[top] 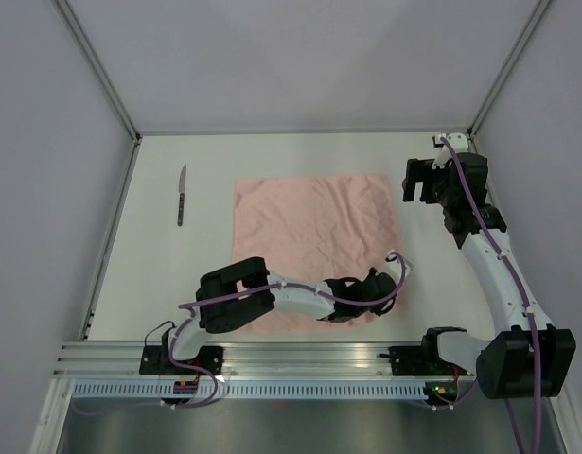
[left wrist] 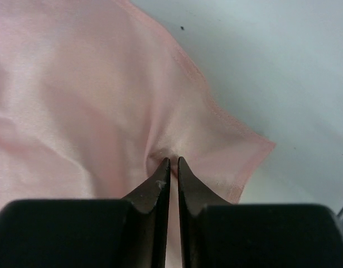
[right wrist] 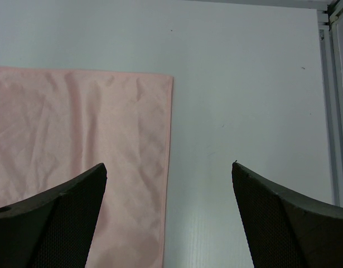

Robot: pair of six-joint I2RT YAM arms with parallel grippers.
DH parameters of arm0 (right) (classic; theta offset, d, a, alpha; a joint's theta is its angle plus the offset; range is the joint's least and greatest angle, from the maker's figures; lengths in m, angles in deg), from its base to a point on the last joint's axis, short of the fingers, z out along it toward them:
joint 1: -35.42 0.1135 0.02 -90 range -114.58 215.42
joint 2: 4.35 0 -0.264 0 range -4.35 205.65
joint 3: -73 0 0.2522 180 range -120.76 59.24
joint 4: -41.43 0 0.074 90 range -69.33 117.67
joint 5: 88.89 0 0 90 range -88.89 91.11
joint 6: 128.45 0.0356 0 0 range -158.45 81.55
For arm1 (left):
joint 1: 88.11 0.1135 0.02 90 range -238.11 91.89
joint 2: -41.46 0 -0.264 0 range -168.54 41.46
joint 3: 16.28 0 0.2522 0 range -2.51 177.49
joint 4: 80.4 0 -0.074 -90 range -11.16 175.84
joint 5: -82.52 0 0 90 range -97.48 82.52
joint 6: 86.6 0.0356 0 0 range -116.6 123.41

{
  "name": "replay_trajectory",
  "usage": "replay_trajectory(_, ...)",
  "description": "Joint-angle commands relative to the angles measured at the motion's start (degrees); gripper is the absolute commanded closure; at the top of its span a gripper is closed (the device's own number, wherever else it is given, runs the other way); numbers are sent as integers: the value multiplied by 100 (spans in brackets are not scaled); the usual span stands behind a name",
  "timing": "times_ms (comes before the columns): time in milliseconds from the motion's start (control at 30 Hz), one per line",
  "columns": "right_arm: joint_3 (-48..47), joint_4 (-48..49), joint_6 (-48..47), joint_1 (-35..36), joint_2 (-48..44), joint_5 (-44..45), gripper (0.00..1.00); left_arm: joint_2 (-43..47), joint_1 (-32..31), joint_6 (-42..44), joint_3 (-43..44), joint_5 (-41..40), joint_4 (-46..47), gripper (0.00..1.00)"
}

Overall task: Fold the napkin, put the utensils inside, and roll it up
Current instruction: Fold the napkin

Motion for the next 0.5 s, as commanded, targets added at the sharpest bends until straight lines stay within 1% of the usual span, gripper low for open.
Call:
replay_trajectory(0, -27, 78, -41, 13, -34, 43, 2, 35, 96, 267, -268, -18, -431, 86)
replay_trajectory(167, -27, 78, -50, 13, -34, 34, 2, 79, 166, 303, -356, 34, -449, 86)
replay_trajectory(300, -27, 69, -67, 4, -34, 34, 2, 228, 167, 452, -479, 148, -283, 85)
replay_trajectory(400, -36, 60, -67, 13, -16, 25, 2, 343, 175, 636, -603, 149, -159, 80)
replay_trajectory(467, -36, 52, -67, 13, 1, 25, 2, 334, 210, 785, -594, 131, -203, 80)
